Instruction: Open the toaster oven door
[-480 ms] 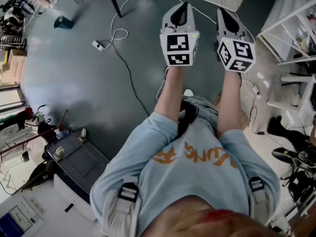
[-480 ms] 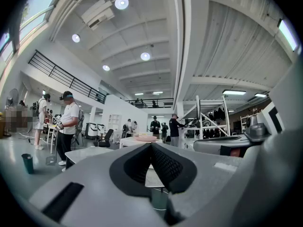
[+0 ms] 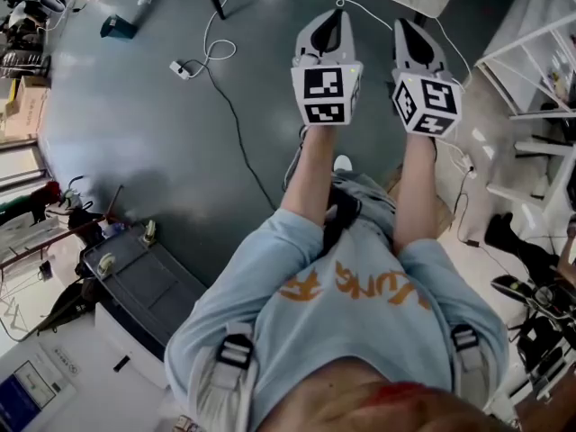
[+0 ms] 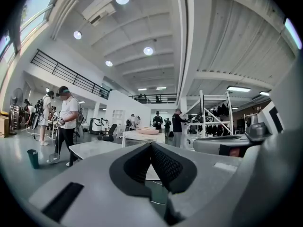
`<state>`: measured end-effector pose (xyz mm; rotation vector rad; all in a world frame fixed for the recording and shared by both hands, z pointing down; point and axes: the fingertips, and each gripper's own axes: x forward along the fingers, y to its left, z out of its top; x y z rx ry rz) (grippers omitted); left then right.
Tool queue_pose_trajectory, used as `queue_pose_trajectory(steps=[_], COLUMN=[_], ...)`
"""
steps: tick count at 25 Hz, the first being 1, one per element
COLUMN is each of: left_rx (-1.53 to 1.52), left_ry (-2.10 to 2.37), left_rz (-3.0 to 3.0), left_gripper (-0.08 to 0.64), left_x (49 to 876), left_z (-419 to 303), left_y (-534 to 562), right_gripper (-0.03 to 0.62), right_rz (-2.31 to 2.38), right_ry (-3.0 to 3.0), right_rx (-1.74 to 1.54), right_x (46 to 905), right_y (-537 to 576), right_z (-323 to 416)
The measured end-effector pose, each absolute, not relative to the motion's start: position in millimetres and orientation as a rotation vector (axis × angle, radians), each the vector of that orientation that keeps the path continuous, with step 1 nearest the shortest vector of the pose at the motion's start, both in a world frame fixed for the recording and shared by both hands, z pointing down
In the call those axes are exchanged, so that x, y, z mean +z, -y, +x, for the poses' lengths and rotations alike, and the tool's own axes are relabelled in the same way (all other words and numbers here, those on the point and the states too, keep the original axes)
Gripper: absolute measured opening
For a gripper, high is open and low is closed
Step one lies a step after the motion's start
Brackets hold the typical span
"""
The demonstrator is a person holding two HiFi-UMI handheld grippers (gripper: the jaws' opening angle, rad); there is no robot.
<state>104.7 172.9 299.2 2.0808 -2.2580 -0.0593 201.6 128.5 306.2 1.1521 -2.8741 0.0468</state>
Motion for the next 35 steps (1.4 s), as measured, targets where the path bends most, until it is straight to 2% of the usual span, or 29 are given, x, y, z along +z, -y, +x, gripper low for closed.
queue_pose_trajectory(steps=[8,26,35], left_rx=[-0.079,-0.179,-0.266], left_ry=[2.309,2.428,2.407], left_rz=[2.089,2.113,2.197], left_gripper=[0.002,0.002,0.002], left_x=[285,229,214], left_z=[110,67,29], left_y=[-170,-163,-108], right_gripper=[-0.003,-0.002,-0.002], right_rz=[1.096,1.098,1.121], right_ry=[2.933,3.023,3.064], right_rx=[0.032,-0.129,-0.232], right_x=[293,230,215], right_y=[-120,-102,-52], right_z=[209,203,160])
